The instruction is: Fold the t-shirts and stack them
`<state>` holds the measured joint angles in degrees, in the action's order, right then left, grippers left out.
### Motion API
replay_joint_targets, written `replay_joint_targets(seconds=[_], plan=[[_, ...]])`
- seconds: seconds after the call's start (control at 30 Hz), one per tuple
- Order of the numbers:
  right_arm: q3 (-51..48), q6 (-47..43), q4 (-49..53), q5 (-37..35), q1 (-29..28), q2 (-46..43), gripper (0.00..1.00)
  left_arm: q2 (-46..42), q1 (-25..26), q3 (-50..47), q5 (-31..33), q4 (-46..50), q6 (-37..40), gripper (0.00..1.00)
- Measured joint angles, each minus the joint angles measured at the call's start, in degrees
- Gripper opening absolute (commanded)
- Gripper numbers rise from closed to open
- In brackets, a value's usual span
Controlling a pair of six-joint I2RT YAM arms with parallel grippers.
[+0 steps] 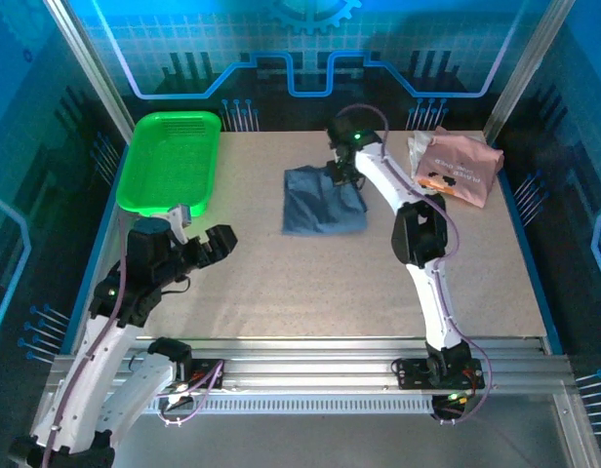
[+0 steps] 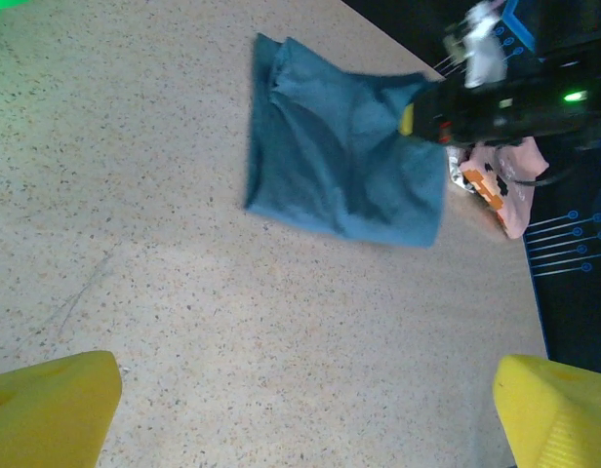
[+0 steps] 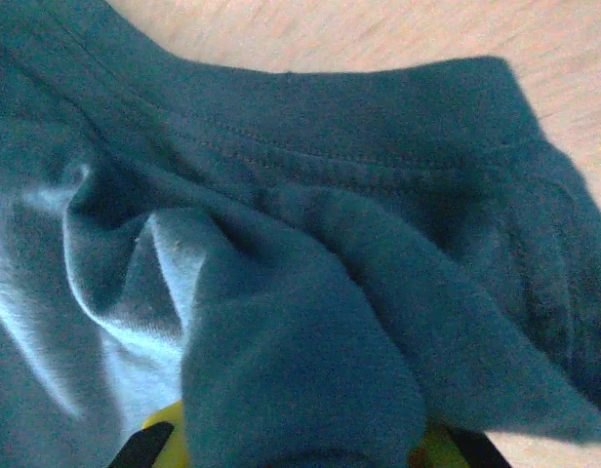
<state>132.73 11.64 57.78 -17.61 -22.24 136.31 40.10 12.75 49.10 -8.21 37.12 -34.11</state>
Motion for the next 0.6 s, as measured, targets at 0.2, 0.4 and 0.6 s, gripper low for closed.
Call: replay_joint_targets(seconds=[0.2,0.4,0.6], plan=[[4.2,-5.4,-0.5,-5.0,6.9,-4.5,0.00,4.6,0.0,0.0,-0.9,-3.4,0.3,0.99],[6.6,-7.9,-0.7,-6.4,12.8,-4.5,0.00,6.8,0.0,0.0,-1.6,-6.0,0.9,0.99],[10.3,-8.7,-0.8,-5.6,16.1,-4.5,0.00,7.3,0.0,-0.3,-1.7,-6.6,1.3,0.99]])
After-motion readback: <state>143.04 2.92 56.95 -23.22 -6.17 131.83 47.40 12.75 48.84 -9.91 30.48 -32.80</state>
